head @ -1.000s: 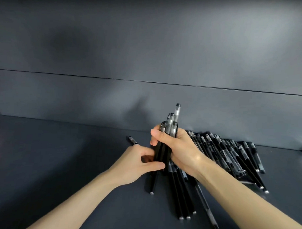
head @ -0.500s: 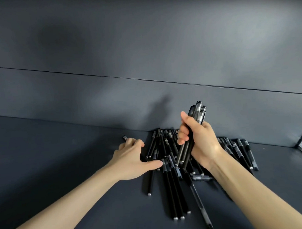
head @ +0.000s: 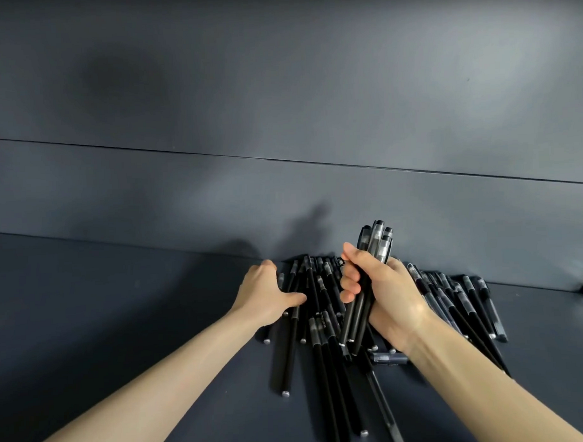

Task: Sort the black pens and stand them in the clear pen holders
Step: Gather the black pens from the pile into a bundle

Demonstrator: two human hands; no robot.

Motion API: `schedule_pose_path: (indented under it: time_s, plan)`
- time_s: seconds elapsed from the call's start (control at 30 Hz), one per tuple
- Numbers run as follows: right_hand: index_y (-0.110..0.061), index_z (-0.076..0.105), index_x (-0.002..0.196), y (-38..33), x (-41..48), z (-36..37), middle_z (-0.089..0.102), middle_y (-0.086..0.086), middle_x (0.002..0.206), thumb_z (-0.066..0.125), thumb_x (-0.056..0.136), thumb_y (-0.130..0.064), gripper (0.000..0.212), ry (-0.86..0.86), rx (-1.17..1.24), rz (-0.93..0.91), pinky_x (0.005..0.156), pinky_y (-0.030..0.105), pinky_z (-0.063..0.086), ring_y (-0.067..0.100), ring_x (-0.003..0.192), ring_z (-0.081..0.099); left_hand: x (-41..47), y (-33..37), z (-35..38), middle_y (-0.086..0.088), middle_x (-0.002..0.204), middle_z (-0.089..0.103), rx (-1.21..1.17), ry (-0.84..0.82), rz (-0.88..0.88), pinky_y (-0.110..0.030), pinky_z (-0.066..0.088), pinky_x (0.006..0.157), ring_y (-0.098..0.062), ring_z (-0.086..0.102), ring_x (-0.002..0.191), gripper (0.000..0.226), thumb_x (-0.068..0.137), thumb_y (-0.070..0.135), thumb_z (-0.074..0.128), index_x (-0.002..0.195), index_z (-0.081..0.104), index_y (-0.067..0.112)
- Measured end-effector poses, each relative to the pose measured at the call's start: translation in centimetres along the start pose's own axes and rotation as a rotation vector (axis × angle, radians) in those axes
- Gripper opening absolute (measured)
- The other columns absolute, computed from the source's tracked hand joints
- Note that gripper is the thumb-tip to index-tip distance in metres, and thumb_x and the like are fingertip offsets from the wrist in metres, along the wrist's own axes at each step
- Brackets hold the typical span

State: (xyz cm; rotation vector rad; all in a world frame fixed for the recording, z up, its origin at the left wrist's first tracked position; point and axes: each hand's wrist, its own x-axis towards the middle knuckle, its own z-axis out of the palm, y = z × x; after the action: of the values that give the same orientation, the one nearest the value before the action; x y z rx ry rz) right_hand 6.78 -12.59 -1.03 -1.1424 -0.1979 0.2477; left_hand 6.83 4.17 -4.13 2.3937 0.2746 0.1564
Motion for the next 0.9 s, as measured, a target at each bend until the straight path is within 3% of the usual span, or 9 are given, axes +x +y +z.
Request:
schedule_pose_path:
  time_s: [0.1, 0.17, 0.27, 0.33, 0.5, 0.6, 0.7, 0.77, 0.9]
  plan:
    - [-0.005, 0.057, 0.084, -0.1, 0.1, 0.0, 0.039, 0.0, 0.057, 0.059, 0.091, -0.017, 0.014, 0.004, -0.004, 0.007, 0.045, 0.023, 0.034, 0.011, 0.047, 0.035, 0.6, 0.4, 0.0, 0.001, 0.095, 0.049, -0.032, -0.039, -0.021, -0.02, 0.041, 0.06, -0.007, 0.05, 0.069, 0.034, 0.076, 0.025, 0.076, 0.083, 0.043, 0.018]
    - [-0.006, 0.057, 0.081, -0.1, 0.1, -0.1, 0.039, 0.0, 0.057, 0.059, 0.091, -0.017, 0.015, 0.002, -0.008, 0.006, 0.044, 0.023, 0.035, 0.011, 0.047, 0.035, 0.8, 0.5, -0.1, 0.006, 0.081, 0.042, -0.051, -0.058, -0.029, -0.018, 0.036, 0.054, -0.004, 0.043, 0.06, 0.044, 0.078, 0.02, 0.074, 0.071, 0.031, 0.023]
    - [-0.007, 0.056, 0.081, 0.0, 0.2, -0.1, 0.04, 0.001, 0.057, 0.058, 0.091, -0.017, 0.015, -0.004, -0.023, 0.005, 0.045, 0.024, 0.036, 0.012, 0.048, 0.036, 1.1, 0.5, -0.3, 0.004, 0.069, 0.044, -0.044, -0.067, -0.032, -0.025, 0.036, 0.056, -0.016, 0.044, 0.065, 0.036, 0.075, 0.02, 0.075, 0.069, 0.04, 0.016]
    - [-0.007, 0.055, 0.083, 0.2, 0.2, -0.1, 0.039, 0.001, 0.057, 0.058, 0.092, -0.016, 0.013, -0.005, -0.024, 0.004, 0.044, 0.024, 0.035, 0.012, 0.048, 0.035, 1.3, 0.4, -0.4, 0.0, 0.061, 0.047, -0.029, -0.082, -0.022, -0.026, 0.031, 0.052, -0.018, 0.04, 0.059, 0.03, 0.072, 0.021, 0.076, 0.067, 0.049, 0.011]
    - [-0.005, 0.056, 0.087, 0.3, 0.3, -0.1, 0.04, 0.0, 0.057, 0.058, 0.091, -0.015, 0.011, 0.0, -0.04, 0.008, 0.044, 0.024, 0.036, 0.012, 0.048, 0.035, 1.5, 0.2, -0.2, 0.002, 0.054, 0.041, -0.054, -0.085, -0.004, -0.024, 0.028, 0.046, -0.015, 0.035, 0.047, 0.029, 0.078, 0.017, 0.068, 0.064, 0.043, 0.011]
    - [-0.002, 0.058, 0.094, 0.2, 0.1, 0.1, 0.041, 0.0, 0.056, 0.06, 0.089, -0.012, 0.011, 0.0, -0.043, -0.003, 0.043, 0.023, 0.037, 0.011, 0.047, 0.037, 1.3, -0.3, -0.6, -0.002, 0.058, 0.043, -0.083, -0.075, 0.028, -0.025, 0.028, 0.048, -0.015, 0.037, 0.05, 0.027, 0.084, 0.021, 0.065, 0.068, 0.047, 0.01]
    - [0.0, 0.059, 0.098, 0.1, 0.0, 0.3, 0.043, -0.001, 0.057, 0.064, 0.086, -0.011, 0.017, 0.002, -0.072, -0.041, 0.044, 0.022, 0.038, 0.011, 0.048, 0.04, 0.2, -0.2, -2.0, -0.001, 0.064, 0.059, -0.333, -0.11, 0.119, -0.023, 0.037, 0.053, -0.013, 0.047, 0.053, 0.026, 0.088, 0.023, 0.063, 0.075, 0.061, 0.001]
    - [0.0, 0.061, 0.099, 0.1, 0.0, 0.6, 0.044, -0.001, 0.056, 0.066, 0.084, -0.015, 0.022, 0.003, -0.089, -0.075, 0.045, 0.022, 0.039, 0.011, 0.048, 0.041, -1.2, 0.7, -2.9, 0.003, 0.065, 0.063, -0.537, -0.144, 0.211, -0.019, 0.04, 0.05, -0.007, 0.051, 0.053, 0.021, 0.089, 0.022, 0.063, 0.081, 0.067, 0.004]
    - [-0.006, 0.061, 0.08, -0.1, -0.3, 1.0, 0.046, 0.004, 0.052, 0.069, 0.081, -0.026, 0.022, -0.016, -0.139, -0.131, 0.051, 0.026, 0.043, 0.017, 0.048, 0.043, -3.6, 2.5, -3.2, 0.004, 0.072, 0.066, -0.635, -0.261, 0.381, -0.015, 0.039, 0.048, -0.003, 0.054, 0.056, 0.014, 0.09, 0.021, 0.061, 0.088, 0.07, 0.009]
